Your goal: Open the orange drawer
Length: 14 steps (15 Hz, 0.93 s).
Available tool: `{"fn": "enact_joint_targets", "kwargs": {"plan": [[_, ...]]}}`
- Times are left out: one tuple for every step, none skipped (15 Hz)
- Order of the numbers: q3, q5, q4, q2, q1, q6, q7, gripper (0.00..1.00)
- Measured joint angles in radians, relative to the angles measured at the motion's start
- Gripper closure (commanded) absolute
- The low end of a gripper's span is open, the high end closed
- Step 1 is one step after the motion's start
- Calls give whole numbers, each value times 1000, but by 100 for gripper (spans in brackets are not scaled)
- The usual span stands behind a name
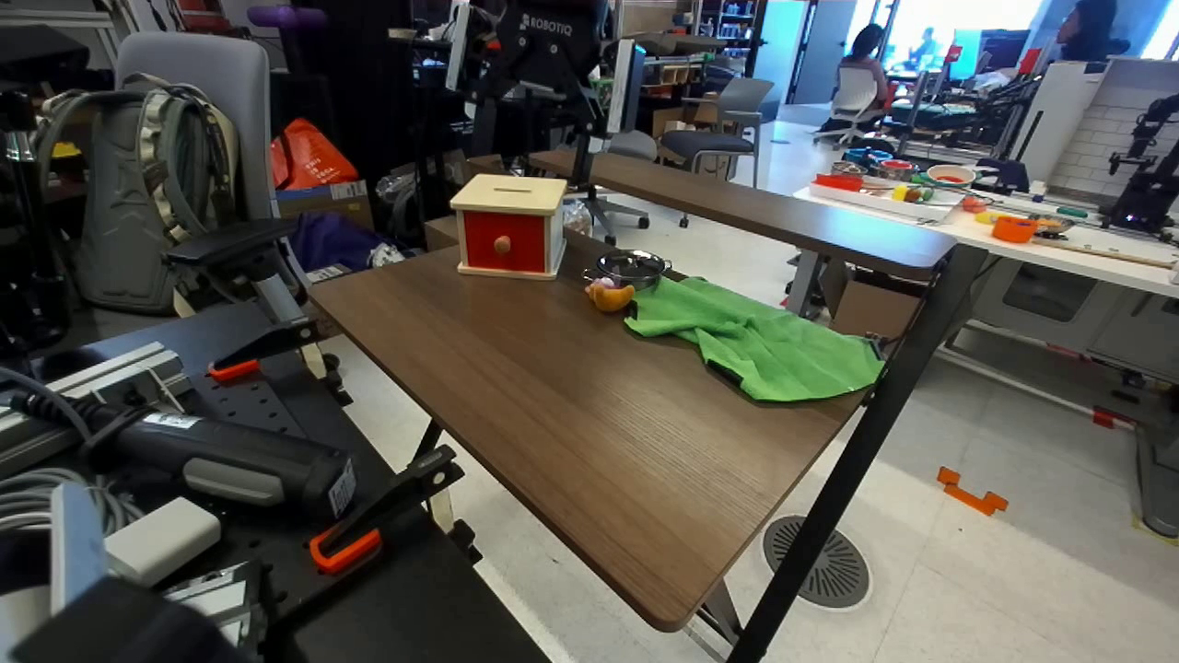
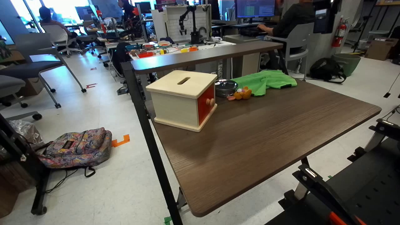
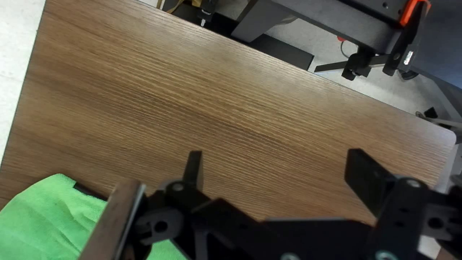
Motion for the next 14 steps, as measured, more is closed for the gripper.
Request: {"fn": "enact_joint_targets", "kwargs": {"plan": [[0,0,0,0,0,0,0,0],[0,0,0,0,0,0,0,0],[0,0,0,0,0,0,0,0],[0,0,0,0,0,0,0,0],[0,0,0,0,0,0,0,0],[0,0,0,0,0,0,0,0],[0,0,0,0,0,0,0,0],[0,0,0,0,0,0,0,0],[0,0,0,0,0,0,0,0],[5,-4,0,0,-3,-1,1,0],[14,-7,-1,3,-8,-1,2,0],[26,-11,-2,8,-10,1,2,0],[41,-17,-3,15,-9,9,2,0],[60,-28,-8,24,-8,28,3,0]]}}
